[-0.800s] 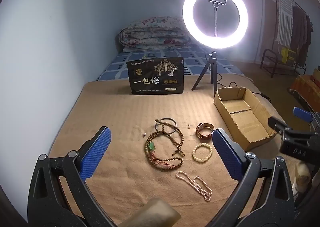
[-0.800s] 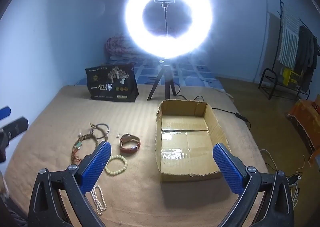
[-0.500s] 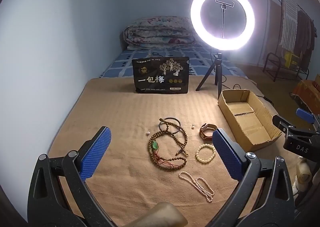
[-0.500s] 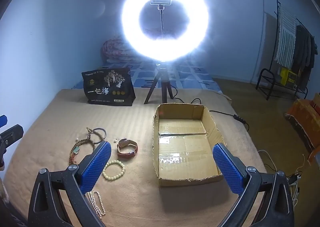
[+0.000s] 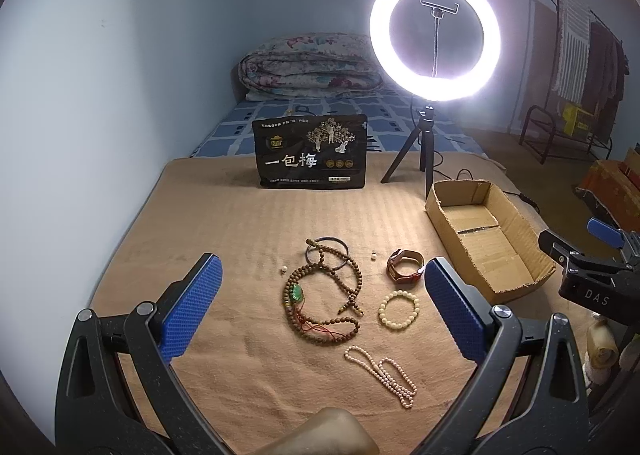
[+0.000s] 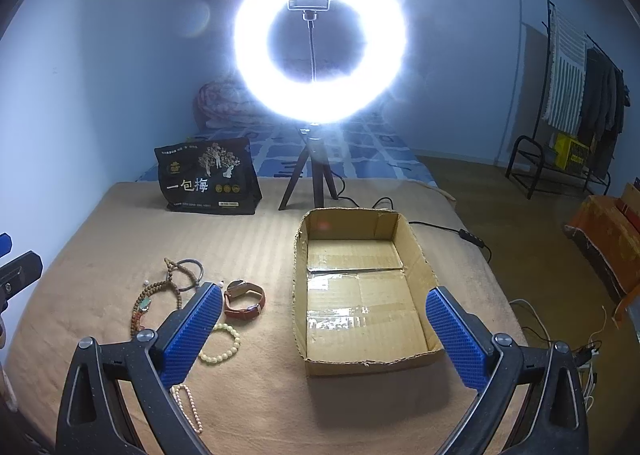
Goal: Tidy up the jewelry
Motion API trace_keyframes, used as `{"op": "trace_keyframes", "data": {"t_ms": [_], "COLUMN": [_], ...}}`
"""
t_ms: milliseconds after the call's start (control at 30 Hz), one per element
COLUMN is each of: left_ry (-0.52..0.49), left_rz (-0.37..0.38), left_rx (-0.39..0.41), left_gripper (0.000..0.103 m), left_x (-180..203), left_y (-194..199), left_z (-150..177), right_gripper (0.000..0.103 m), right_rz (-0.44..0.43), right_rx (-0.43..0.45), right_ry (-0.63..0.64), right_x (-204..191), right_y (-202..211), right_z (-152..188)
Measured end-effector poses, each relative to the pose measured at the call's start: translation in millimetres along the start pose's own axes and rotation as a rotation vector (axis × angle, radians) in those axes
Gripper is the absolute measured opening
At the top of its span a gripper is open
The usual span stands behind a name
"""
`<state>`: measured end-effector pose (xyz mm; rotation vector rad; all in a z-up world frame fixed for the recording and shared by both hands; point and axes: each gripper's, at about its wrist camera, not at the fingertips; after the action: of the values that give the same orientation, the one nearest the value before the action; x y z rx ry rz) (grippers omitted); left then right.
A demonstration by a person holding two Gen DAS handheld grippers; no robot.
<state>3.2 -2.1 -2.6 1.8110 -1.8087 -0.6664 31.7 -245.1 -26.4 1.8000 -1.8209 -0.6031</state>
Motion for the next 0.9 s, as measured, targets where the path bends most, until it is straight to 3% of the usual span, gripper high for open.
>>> {"op": "trace_keyframes", "data": {"t_ms": [900], "left_ry": [-0.003], "left_rz": [0.002], "left_rx": [-0.004], "left_gripper": [0.103], "left_x": [7.1], "left_y": [-2.9], "left_z": [4.3], "right_gripper": [0.103], "right_rz": [0.0], "right_rx": [-0.014], "right_ry": [-0.007], "right_x": [7.9], "right_y": [0.0], "right_z": [1.4]}}
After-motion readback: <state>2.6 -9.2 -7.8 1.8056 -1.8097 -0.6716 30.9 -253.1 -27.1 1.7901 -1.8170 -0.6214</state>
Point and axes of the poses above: each gripper's, at about its wrist camera, not at the fingertips, and y roughly against the way its jaws point, x to its right, z to its underside, and after that the axes turned 4 degrees about -x, right-handed
